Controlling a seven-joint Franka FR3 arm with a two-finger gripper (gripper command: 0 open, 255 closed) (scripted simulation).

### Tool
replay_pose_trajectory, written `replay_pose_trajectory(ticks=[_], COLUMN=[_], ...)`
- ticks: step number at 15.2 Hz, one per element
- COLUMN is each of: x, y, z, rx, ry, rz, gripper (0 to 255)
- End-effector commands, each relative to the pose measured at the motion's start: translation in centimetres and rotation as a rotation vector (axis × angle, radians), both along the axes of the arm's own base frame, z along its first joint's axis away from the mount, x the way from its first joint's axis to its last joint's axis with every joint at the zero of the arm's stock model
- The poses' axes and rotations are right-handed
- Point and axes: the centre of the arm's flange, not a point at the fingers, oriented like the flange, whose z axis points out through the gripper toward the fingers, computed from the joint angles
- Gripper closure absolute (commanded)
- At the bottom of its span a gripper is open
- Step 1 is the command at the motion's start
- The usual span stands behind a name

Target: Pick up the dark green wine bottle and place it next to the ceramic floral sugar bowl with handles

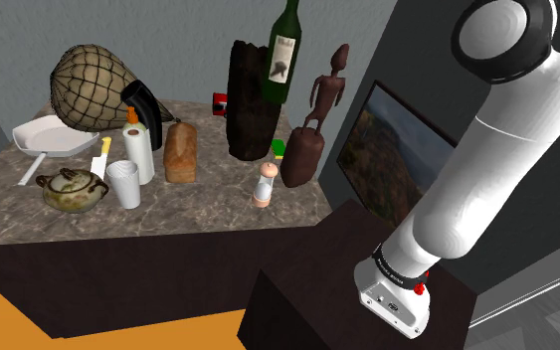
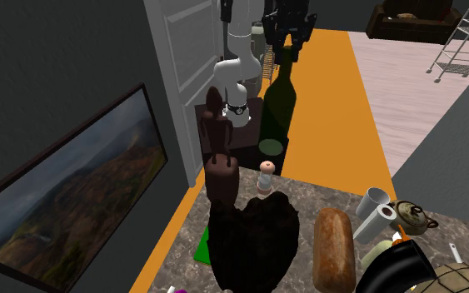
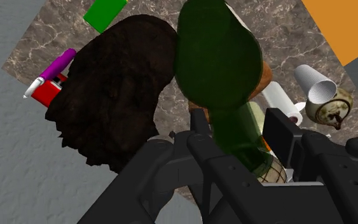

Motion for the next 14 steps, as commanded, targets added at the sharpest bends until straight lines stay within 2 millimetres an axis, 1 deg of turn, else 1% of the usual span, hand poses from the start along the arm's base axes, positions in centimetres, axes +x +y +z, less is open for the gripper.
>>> replay_pose_trajectory(ticks=[1,14], x=[0.0,1.3], y=[2.1,17.9], z=[-0.8,-7.3], rx=[0.000,0.000], ry=[0.000,0.000], rz=[0.000,0.000], gripper=[255,255])
